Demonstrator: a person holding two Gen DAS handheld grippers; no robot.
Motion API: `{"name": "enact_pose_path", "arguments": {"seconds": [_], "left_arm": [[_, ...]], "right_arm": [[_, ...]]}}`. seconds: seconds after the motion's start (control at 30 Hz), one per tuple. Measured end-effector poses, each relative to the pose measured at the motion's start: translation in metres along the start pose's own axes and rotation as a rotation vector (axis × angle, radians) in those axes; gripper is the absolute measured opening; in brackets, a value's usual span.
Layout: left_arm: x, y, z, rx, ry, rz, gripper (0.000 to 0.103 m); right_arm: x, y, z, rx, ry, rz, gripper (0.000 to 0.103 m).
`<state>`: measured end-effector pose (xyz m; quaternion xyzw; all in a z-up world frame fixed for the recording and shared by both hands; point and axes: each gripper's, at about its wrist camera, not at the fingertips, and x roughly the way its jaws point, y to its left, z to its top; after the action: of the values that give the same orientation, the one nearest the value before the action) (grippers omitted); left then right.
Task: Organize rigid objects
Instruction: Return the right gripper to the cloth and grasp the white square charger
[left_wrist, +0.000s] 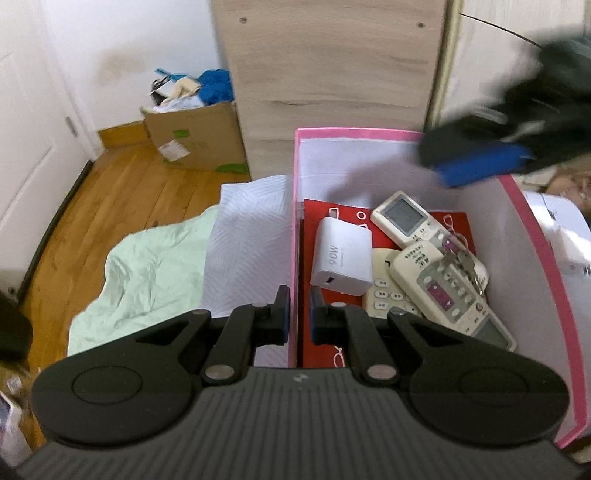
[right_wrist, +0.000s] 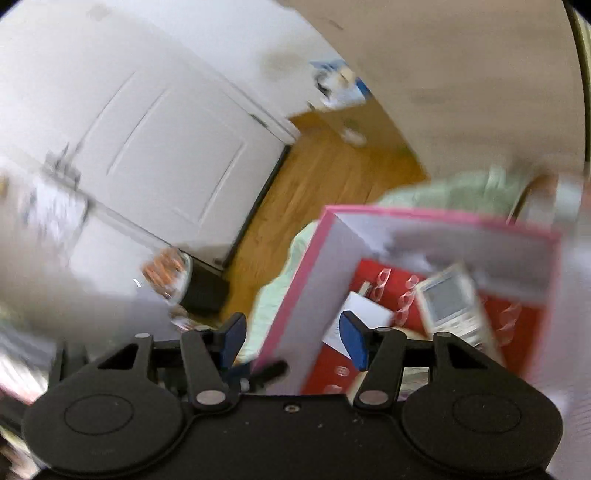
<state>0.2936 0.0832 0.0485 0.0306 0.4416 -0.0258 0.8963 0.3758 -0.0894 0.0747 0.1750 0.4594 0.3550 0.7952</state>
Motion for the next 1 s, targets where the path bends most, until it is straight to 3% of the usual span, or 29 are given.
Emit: {"name": "enact_pose_path", "arguments": {"seconds": [0.07,0.23,0.4,0.47,0.57,0.63,0.77,0.9,1.0], "left_arm": [[0.001,-0.001,0.003,-0.006,-0.002,0.014,0.007],[-0.001,-0.004,0.0,-0.007,-0.015,0.038,0.007],[-0.005,-0.004,-0.001,-0.02,-0.016,0.043,0.007],[-0.006,-0.003,-0.001,-0.031,-0.017,0.043,0.007],[-0.008,-0.003,-0.001,-0.049,-0.015,0.048,0.007],[-0.009,-0.004,-0.001,-0.055,-0.01,0.054,0.007],[-0.01,-0.006,-0.002,-0.047,-0.013,0.064,0.007],[-0.012,-0.006,-0.002,-0.053,-0.016,0.063,0.007],[-0.012,-0.003,0.0,-0.067,-0.005,0.048,0.007]], "right_arm": [[-0.018,0.005,-0.009,-0.059,-0.02,-0.066,0.062],[-0.067,0.008,-0.051,-0.257,-0.143,-0.369,0.067],[-0.107,-0.004,-0.087,-0.327,-0.244,-0.54,0.071],[-0.127,-0.016,-0.096,-0.314,-0.276,-0.562,0.075],[-0.142,-0.042,-0.11,-0.166,-0.318,-0.552,0.076],[-0.138,-0.065,-0.115,-0.026,-0.294,-0.561,0.076],[-0.122,-0.109,-0.119,0.126,-0.238,-0.533,0.075],[-0.11,-0.138,-0.12,0.166,-0.24,-0.633,0.074],[-0.109,-0.153,-0.121,0.193,-0.251,-0.623,0.073]]}}
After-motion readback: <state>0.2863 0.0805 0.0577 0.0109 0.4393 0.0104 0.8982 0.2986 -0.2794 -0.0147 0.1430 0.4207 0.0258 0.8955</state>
